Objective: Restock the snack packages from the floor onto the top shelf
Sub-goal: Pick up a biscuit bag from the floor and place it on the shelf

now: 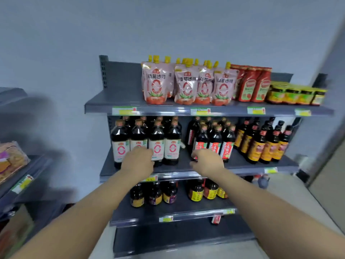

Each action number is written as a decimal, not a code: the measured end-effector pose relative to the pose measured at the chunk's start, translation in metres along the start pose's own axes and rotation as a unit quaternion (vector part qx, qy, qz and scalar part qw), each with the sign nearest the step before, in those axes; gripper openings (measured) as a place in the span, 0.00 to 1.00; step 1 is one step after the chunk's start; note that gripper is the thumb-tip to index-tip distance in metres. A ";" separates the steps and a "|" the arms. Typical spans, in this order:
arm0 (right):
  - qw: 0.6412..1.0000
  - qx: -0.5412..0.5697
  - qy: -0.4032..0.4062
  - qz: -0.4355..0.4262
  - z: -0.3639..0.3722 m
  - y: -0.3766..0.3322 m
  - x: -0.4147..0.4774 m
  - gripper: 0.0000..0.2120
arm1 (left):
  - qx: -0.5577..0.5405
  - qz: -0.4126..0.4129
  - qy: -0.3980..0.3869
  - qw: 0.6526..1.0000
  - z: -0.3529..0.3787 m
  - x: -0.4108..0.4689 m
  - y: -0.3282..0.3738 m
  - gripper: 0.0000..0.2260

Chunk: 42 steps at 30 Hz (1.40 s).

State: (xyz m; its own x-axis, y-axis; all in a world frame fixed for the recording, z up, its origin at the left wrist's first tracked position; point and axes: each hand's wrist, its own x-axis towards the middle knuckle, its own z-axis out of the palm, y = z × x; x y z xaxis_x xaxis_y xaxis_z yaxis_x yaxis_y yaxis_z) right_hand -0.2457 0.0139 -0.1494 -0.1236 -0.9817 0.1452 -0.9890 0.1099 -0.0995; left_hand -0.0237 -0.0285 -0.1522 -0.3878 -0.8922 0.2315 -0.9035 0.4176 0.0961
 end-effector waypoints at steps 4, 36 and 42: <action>0.998 -0.002 -0.019 0.066 0.003 0.099 -0.049 0.16 | -0.029 0.051 -0.017 0.998 0.031 0.007 0.095 0.14; 0.850 0.114 -0.218 0.467 0.184 0.575 -0.250 0.17 | -0.018 0.344 -0.292 0.892 0.375 0.045 0.607 0.10; 0.833 0.129 -0.279 0.460 0.272 0.633 -0.278 0.15 | -0.005 0.309 -0.358 0.881 0.463 0.023 0.648 0.09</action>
State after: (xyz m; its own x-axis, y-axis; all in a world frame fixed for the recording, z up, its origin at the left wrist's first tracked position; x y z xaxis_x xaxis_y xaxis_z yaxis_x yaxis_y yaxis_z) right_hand -0.8155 0.3141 -0.5210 -0.6912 -0.4269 -0.5831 -0.4364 0.8897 -0.1339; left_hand -0.7030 0.1419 -0.5328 -0.8241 -0.3721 -0.4271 -0.4791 0.8602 0.1749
